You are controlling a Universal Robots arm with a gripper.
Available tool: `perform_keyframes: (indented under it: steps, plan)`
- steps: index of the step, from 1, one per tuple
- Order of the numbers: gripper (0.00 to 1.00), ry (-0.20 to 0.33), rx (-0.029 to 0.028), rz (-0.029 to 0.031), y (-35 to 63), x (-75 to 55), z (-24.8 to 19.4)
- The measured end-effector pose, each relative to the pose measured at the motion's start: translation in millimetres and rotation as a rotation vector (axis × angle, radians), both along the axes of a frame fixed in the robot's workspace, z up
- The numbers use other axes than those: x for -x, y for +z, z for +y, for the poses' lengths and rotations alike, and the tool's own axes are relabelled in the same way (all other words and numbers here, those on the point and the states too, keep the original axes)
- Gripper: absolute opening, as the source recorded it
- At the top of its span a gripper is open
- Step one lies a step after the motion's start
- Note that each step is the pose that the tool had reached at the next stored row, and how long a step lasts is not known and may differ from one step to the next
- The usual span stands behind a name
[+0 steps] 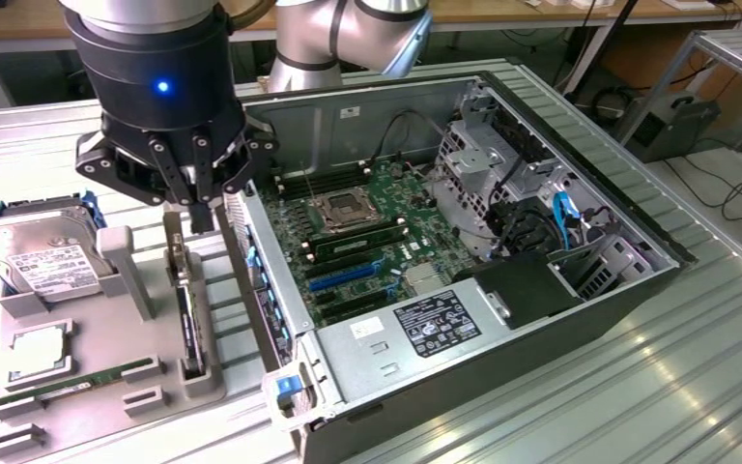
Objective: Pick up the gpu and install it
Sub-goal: 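Reach for the gpu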
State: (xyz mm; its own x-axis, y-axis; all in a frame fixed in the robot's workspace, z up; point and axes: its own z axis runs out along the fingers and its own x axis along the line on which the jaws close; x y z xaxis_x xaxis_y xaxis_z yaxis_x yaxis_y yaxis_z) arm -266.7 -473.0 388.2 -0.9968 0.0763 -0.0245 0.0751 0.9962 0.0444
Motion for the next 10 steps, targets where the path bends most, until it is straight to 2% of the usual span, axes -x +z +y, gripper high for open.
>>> perform_keyframes:
  steps: [10]
  plan:
    - [0.11, 0.0, 0.0, 0.0001, 0.0, 0.0, -8.1]
